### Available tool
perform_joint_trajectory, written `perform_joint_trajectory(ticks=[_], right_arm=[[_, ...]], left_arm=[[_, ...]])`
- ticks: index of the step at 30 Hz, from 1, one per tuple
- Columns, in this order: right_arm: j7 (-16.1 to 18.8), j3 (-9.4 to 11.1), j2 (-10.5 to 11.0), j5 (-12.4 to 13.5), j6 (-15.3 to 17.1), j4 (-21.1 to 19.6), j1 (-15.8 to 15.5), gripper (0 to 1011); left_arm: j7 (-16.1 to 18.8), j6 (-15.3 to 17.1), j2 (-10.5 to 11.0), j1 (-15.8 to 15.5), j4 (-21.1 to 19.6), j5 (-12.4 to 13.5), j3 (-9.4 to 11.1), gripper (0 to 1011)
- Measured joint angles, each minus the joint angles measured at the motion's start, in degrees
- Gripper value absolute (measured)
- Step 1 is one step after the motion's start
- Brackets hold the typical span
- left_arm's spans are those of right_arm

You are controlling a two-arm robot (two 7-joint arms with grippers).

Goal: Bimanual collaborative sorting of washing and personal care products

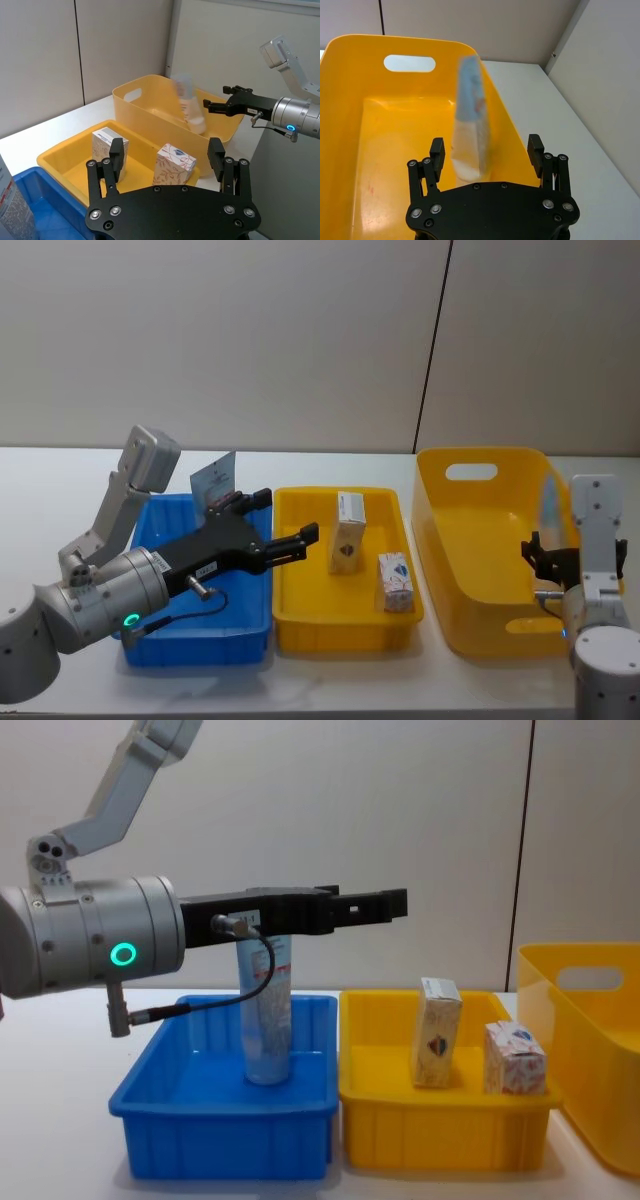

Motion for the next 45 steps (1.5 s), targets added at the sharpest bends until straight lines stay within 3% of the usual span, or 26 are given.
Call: perform_joint_trajectory(ticks=[13, 26, 30, 37, 45], right_arm=[[0.99, 0.38, -0.27, 0.57, -0.67, -1.35, -0.34, 1003], [6.7, 2.58, -1.44, 6.47, -1.55, -9.2, -2.32, 1003], [6.84, 2.6, -1.44, 6.51, -1.59, -9.32, -2.38, 1003], [8.02, 1.67, -0.29, 7.59, -3.13, -10.07, -3.54, 1003], [12.05, -1.53, 3.55, 11.21, -8.11, -12.68, -7.4, 1003]], left_arm=[[0.0, 0.0, 0.0, 0.0, 0.0, 0.0, 0.0, 1001], [0.15, 0.0, 0.03, 0.08, -0.04, 0.05, 0.0, 1001], [0.91, -0.1, 0.14, 0.4, -0.32, 0.41, 0.0, 1001], [5.22, -0.97, 0.73, 2.2, -2.03, 2.55, 0.1, 1001], [10.94, -2.18, 1.49, 4.58, -4.32, 5.4, 0.24, 1001]])
